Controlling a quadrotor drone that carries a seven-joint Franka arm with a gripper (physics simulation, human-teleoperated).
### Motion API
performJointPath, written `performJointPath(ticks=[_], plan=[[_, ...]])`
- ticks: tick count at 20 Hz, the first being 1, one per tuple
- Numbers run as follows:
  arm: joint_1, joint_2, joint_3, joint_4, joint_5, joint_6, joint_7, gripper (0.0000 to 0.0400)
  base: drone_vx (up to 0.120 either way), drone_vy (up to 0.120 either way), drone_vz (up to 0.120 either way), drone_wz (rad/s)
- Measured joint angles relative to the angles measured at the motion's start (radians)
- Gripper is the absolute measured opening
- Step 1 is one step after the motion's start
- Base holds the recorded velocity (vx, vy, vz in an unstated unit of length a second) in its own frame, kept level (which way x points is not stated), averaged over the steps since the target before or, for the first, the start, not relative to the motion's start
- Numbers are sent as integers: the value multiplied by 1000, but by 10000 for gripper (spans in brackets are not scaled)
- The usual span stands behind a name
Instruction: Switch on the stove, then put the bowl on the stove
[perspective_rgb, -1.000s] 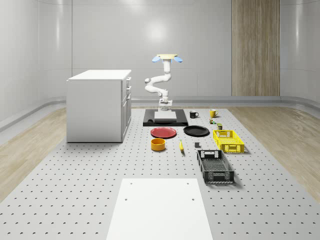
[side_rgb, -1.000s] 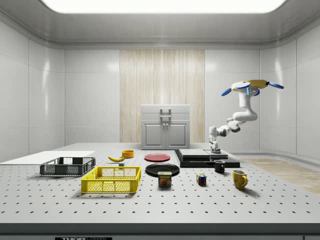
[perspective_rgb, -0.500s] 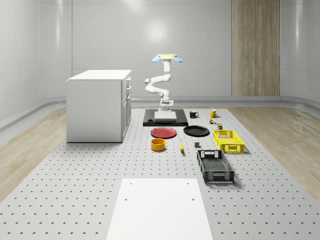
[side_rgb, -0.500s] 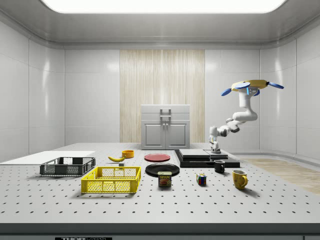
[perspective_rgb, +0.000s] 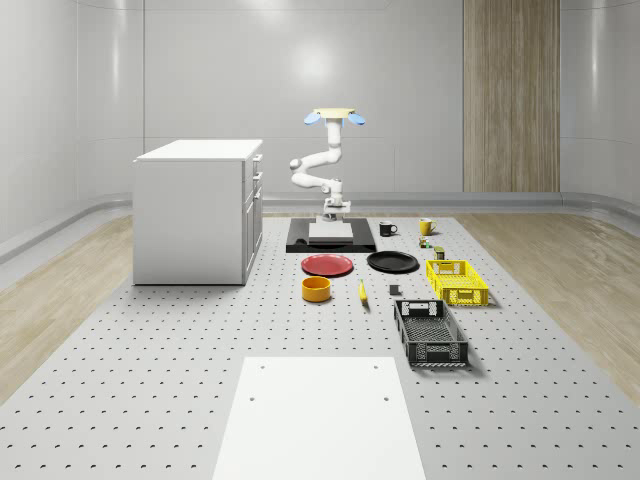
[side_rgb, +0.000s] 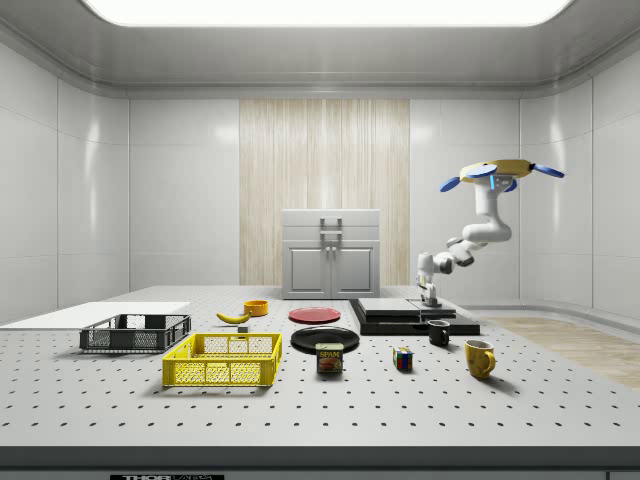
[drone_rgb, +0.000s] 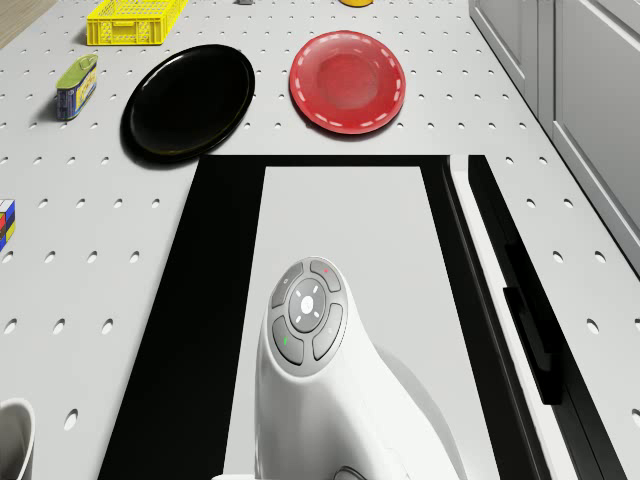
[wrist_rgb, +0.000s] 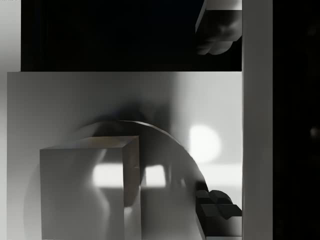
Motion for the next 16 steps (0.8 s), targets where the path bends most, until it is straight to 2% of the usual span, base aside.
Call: performJointPath(ticks=[4, 7, 8, 16], plan=[[-5, 1, 0, 0, 0, -1, 6, 400, 120, 0, 0, 0], [-7, 1, 0, 0, 0, -1, 8, 400, 120, -120, 0, 0], [-8, 1, 0, 0, 0, -1, 9, 400, 120, 0, 0, 0], [20, -15, 1, 1, 8, 13, -20, 400, 5, 0, 0, 0]])
